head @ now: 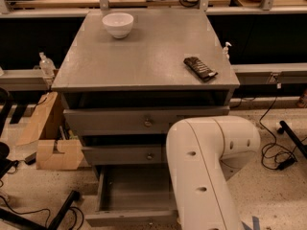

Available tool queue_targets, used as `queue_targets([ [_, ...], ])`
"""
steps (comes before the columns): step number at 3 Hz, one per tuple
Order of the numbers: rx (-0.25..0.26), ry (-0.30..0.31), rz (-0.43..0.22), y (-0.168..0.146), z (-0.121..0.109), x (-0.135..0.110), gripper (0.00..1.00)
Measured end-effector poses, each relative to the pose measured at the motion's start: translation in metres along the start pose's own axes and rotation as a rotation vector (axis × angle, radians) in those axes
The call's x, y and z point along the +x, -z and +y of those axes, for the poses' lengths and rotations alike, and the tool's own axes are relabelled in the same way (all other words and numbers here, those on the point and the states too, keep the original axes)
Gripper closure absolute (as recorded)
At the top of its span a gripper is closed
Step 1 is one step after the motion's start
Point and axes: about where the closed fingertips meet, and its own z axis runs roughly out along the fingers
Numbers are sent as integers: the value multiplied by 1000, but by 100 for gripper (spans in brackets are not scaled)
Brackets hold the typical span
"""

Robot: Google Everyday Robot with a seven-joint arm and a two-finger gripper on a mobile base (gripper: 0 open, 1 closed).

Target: Open bottom drawer

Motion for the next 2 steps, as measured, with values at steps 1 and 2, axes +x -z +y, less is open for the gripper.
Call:
queue_targets([
  [1, 0, 0, 0, 0, 0, 0, 51],
  [2, 0, 0, 0, 0, 0, 0, 28],
])
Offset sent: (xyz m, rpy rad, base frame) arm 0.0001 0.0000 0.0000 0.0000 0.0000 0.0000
